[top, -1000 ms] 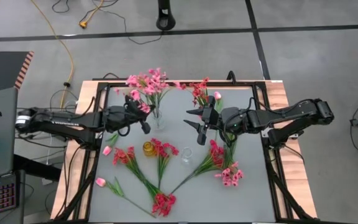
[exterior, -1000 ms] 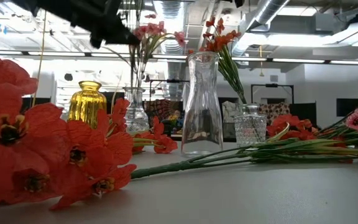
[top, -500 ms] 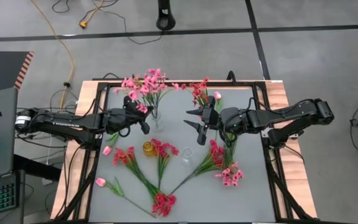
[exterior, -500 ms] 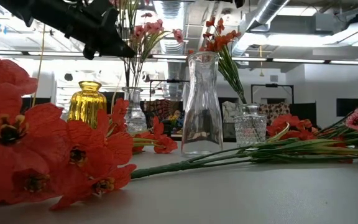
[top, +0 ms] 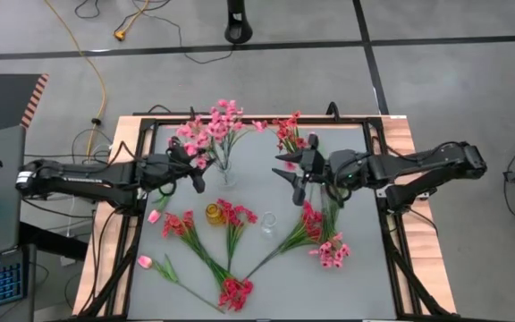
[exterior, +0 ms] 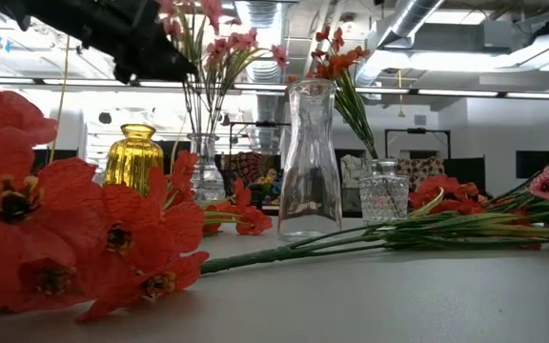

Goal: Sort flowers into vase by color
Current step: Put the top pink flowers into the top left transparent vase, then put the pink flowers into the top left transparent vase

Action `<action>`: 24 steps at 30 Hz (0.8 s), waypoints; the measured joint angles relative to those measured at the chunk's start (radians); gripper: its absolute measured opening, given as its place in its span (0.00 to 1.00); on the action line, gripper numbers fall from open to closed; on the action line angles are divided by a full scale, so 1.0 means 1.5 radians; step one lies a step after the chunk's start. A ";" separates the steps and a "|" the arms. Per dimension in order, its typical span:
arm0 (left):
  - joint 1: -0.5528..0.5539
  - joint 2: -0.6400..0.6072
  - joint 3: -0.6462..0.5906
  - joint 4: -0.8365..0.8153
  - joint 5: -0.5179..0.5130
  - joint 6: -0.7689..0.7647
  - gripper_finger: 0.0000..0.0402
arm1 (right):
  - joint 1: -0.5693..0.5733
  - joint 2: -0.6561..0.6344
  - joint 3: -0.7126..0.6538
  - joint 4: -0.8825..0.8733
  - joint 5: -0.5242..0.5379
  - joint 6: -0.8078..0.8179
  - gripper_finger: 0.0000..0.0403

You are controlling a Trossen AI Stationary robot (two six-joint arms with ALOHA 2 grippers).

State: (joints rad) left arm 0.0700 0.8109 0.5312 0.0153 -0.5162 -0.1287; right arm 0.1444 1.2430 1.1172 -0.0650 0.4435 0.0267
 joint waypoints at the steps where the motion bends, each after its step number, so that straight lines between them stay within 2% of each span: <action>1: 0.000 -0.016 0.000 -0.020 0.009 -0.001 0.46 | 0.000 -0.009 0.000 -0.014 0.000 0.006 0.48; 7: 0.000 -0.106 0.000 -0.103 0.060 -0.003 0.46 | 0.000 -0.059 0.000 -0.125 0.000 0.079 0.48; 13: 0.000 -0.180 0.000 -0.187 0.062 -0.003 0.46 | 0.000 -0.096 0.000 -0.210 0.000 0.125 0.48; 24: 0.000 -0.249 0.001 -0.298 0.134 -0.039 0.46 | -0.001 -0.133 0.000 -0.378 -0.001 0.211 0.48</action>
State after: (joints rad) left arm 0.0700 0.4369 0.5320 -0.4317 -0.3147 -0.1871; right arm 0.1429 1.0439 1.1172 -0.6320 0.4427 0.3433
